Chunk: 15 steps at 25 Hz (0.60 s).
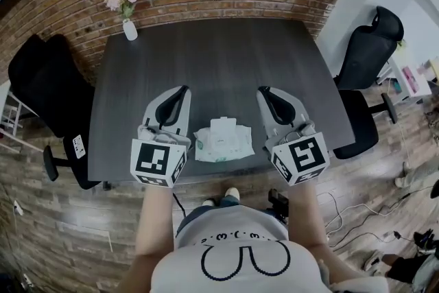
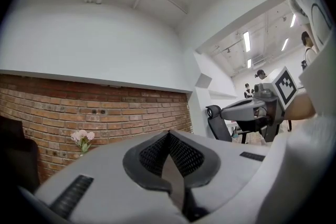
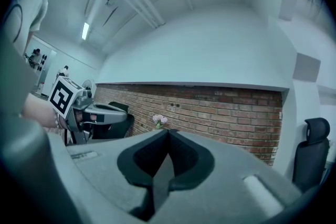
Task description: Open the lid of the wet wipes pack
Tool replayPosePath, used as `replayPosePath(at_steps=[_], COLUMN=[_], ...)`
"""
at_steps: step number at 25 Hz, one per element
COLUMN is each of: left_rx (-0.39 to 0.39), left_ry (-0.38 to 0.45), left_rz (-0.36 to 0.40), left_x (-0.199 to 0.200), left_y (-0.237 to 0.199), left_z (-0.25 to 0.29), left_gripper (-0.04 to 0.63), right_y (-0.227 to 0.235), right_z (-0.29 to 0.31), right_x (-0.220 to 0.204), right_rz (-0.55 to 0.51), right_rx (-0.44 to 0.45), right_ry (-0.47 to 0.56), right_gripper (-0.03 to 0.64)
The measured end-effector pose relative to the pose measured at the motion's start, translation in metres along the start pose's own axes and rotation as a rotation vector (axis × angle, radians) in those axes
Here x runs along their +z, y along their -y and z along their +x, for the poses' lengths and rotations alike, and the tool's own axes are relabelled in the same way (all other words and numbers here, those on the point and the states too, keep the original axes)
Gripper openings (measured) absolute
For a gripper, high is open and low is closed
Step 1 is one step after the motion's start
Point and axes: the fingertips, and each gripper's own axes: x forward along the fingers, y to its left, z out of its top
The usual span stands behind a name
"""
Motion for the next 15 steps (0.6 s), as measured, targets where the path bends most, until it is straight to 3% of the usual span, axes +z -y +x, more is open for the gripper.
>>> replayPosePath(at_steps=[15], left_rx=[-0.001], left_ry=[0.008], left_rz=[0.007], left_x=[-0.0007], left_y=[0.0018], left_z=[-0.0037], left_gripper=[-0.002], right_y=[-0.0048], right_z=[0.0005], right_x=[-0.0053], right_rz=[0.008], right_rx=[0.009], right_ry=[-0.012], right_gripper=[-0.003])
